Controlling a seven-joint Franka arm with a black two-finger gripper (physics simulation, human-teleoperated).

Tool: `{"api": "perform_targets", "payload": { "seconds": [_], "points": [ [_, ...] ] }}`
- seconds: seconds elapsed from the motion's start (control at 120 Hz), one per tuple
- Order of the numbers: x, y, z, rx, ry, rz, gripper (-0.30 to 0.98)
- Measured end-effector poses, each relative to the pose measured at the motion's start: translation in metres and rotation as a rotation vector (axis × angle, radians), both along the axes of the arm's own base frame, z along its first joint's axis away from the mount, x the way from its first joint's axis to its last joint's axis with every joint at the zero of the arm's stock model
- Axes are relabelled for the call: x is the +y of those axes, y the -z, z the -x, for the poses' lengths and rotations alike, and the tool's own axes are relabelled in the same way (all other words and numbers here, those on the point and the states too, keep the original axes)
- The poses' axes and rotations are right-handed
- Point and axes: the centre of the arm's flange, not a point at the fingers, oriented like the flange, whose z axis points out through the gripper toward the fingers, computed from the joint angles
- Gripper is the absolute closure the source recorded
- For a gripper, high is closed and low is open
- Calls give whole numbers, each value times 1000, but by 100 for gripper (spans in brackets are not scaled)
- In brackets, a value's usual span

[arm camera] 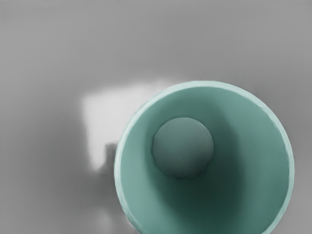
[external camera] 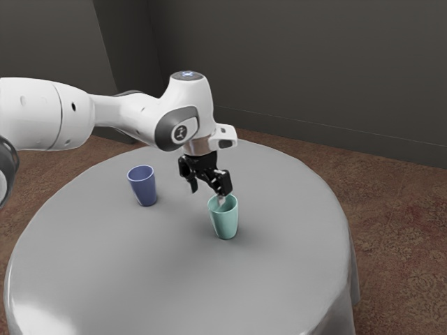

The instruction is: Place the right cup onto the left cup

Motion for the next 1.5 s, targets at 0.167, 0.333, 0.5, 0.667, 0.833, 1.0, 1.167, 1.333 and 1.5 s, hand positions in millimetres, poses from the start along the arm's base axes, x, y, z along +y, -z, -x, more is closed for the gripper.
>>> {"api": "perform_targets", "payload": {
  "seconds": [0.167,0.333,0.5,0.667,0.833,1.0,1.167,1.333,1.5],
  "points": [
    [8,18,-13,0,-17,5,0],
    [9,28,-16,-3,-20,7,0],
    [12,39,-19,-8,-26,12,0],
    [13,47,-21,-11,-29,15,0],
    [13,48,-22,-23,-27,15,27],
    [12,47,-23,-33,-12,-2,59],
    [9,49,-22,-32,-12,-1,71],
    [7,51,-22,-37,-18,4,75],
    [7,48,-23,-48,-21,2,77]
  ]
}}
